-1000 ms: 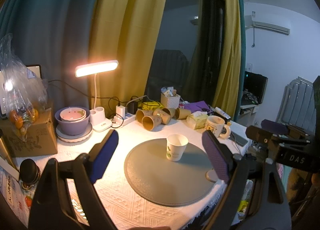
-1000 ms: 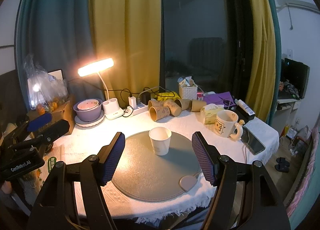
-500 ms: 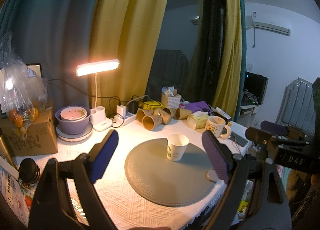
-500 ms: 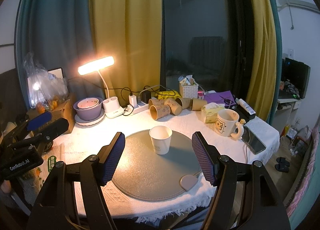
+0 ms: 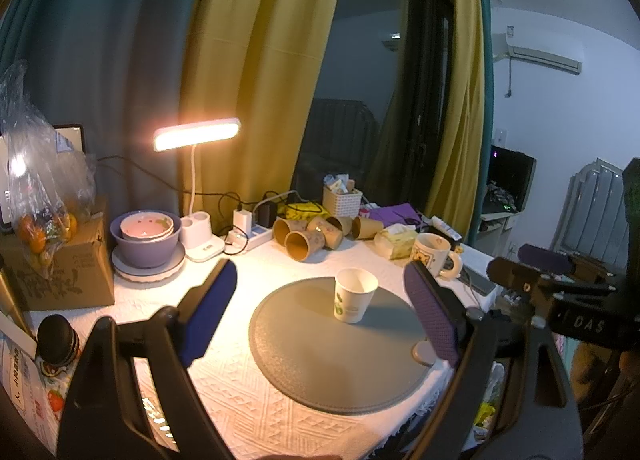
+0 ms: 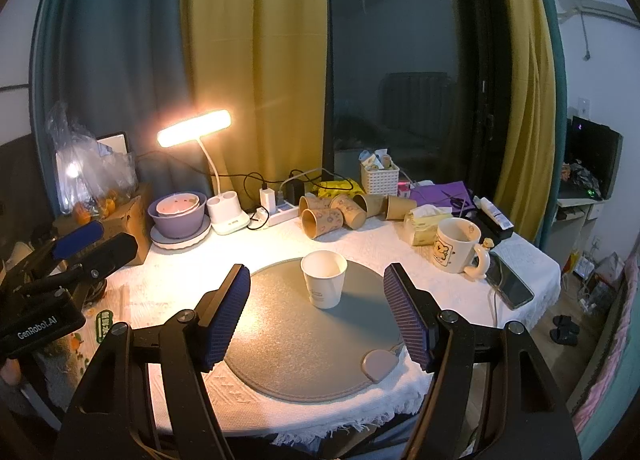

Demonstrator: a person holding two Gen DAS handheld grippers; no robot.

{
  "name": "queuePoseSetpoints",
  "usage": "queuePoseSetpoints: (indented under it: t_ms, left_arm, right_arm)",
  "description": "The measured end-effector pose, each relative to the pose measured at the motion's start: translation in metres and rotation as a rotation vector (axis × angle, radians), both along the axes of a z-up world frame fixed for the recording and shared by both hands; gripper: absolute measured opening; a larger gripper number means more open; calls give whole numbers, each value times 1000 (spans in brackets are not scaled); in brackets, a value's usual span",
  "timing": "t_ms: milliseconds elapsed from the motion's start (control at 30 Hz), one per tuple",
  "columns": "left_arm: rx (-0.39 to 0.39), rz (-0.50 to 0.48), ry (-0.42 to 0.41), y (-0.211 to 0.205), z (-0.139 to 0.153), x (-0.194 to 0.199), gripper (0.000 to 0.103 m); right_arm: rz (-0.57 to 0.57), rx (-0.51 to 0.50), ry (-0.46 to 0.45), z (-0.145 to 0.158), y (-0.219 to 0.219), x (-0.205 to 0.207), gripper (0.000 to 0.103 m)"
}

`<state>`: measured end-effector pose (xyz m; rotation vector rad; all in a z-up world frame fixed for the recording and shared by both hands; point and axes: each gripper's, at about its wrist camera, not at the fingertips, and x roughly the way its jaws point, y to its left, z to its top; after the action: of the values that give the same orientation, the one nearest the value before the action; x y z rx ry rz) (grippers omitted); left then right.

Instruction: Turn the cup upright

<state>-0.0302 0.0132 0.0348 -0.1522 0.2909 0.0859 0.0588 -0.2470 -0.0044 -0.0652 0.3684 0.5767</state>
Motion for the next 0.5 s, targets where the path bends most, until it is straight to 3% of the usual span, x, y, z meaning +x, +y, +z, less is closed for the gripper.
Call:
queuePoseSetpoints:
  t_ms: [500]
  left_arm:
    - [-1, -1, 1, 1, 0, 0, 87]
  right_arm:
    - [2, -5, 3, -1, 2, 0, 72]
